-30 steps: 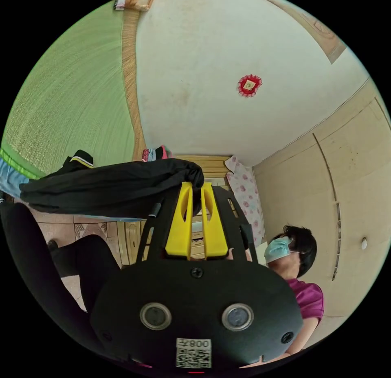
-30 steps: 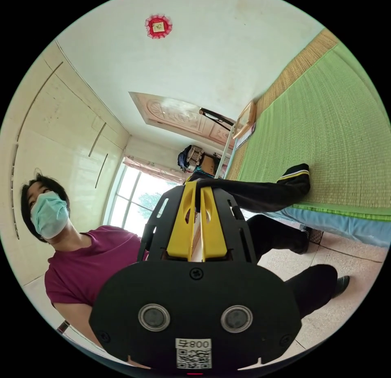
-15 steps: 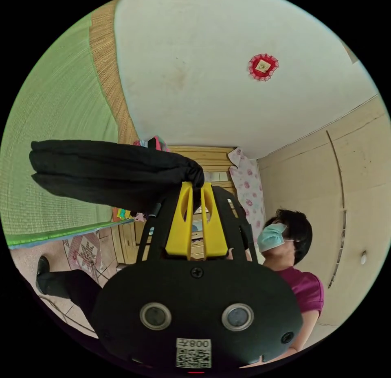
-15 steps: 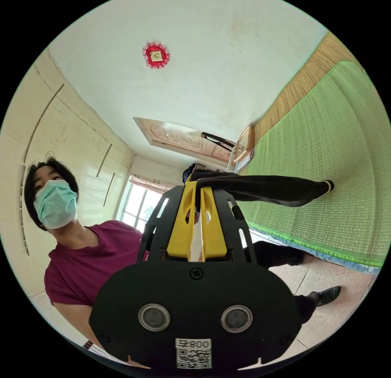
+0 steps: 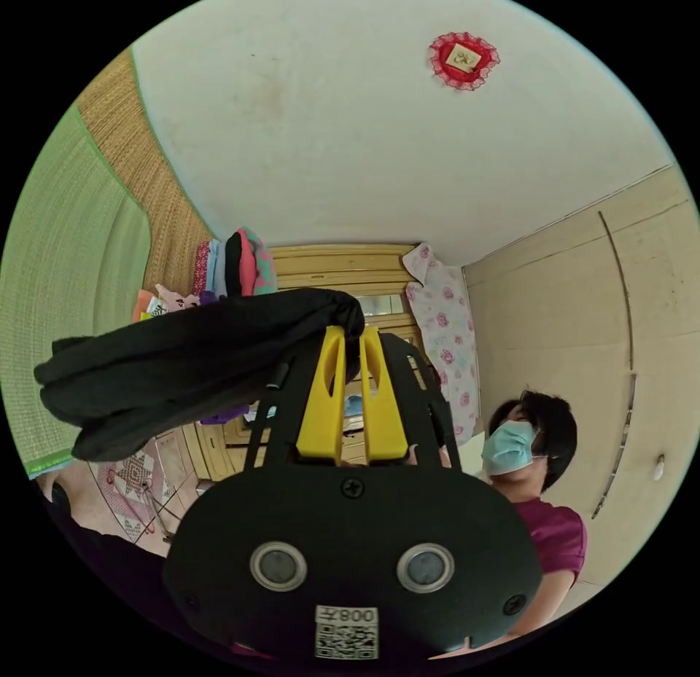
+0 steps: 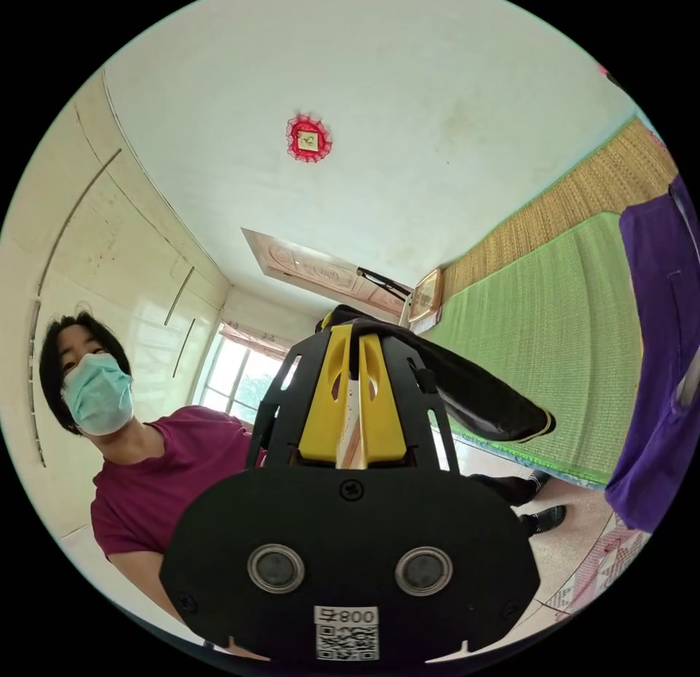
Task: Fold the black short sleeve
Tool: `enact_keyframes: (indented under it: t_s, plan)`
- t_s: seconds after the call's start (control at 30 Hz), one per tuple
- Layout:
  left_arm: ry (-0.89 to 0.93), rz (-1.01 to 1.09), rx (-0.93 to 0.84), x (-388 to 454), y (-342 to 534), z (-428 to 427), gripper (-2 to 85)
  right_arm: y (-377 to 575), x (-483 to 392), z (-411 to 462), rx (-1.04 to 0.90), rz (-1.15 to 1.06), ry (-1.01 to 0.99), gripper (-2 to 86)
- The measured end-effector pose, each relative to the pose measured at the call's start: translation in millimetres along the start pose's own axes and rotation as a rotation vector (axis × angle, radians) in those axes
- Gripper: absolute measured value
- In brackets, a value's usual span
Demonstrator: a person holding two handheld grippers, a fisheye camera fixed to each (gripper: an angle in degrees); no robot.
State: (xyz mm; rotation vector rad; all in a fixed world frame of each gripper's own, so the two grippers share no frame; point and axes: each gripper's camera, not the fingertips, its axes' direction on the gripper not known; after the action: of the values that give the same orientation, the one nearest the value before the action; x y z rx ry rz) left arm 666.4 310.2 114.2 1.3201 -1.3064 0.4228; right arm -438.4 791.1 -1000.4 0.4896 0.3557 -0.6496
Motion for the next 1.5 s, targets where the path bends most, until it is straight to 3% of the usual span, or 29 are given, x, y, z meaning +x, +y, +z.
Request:
enact_keyframes:
  t_s: [0.37, 0.53, 0.73, 0.93, 1.0, 1.27, 1.5]
  plan:
    - [0.134, 0.209, -0.142, 109, -219, 196, 3.0, -188, -61, -118, 0.105, -0.166, 0.154, 0.8]
    - [0.159, 0.247, -0.254, 143, -254, 293, 3.0, -208, -91, -199, 0.175, -0.243, 0.239, 0.9]
    - [0.066, 0.108, -0.443, 101, -219, 397, 3.0, -140, -41, -307, 0.211, -0.159, 0.318, 1.0]
    - [-0.321, -0.231, -0.514, -5, -144, 445, 3.2, -34, 149, -389, 0.153, 0.295, 0.314, 1.2]
    - [-0.320, -0.299, -0.450, -9, -129, 450, 3.2, -12, 202, -401, 0.057, 0.403, 0.250, 1.2]
    - [-0.540, -0.181, -0.400, 73, -121, 496, 3.2, -43, 218, -418, -0.132, 0.339, 0.197, 1.1]
    - [-0.656, -0.268, -0.337, 86, -109, 517, 3.4, -50, 260, -405, -0.221, 0.387, 0.210, 1.2]
